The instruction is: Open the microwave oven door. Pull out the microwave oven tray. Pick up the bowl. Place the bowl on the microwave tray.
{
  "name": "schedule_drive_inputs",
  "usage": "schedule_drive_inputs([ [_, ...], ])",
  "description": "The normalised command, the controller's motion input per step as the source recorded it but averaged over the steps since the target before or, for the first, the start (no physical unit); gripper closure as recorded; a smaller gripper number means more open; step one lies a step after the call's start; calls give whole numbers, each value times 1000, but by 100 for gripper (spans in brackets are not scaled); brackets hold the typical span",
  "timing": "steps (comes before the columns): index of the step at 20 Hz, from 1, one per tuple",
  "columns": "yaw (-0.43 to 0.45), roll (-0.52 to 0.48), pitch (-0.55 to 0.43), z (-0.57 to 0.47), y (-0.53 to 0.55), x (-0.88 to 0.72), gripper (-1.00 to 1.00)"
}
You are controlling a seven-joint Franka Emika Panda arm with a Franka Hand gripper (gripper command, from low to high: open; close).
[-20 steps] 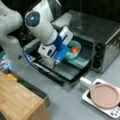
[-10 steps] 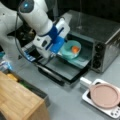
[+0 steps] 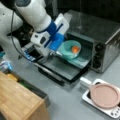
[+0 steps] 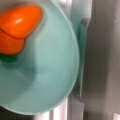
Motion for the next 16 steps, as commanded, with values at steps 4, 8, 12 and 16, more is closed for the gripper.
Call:
schedule_drive_inputs([
  [4,310,57,280,114,-205,492,-100],
  [8,331,51,226,50,-269,415,-100],
  [12,335,24,158,-7,-378,333,-100],
  [16,337,8,135,-11,-419,289,-100],
])
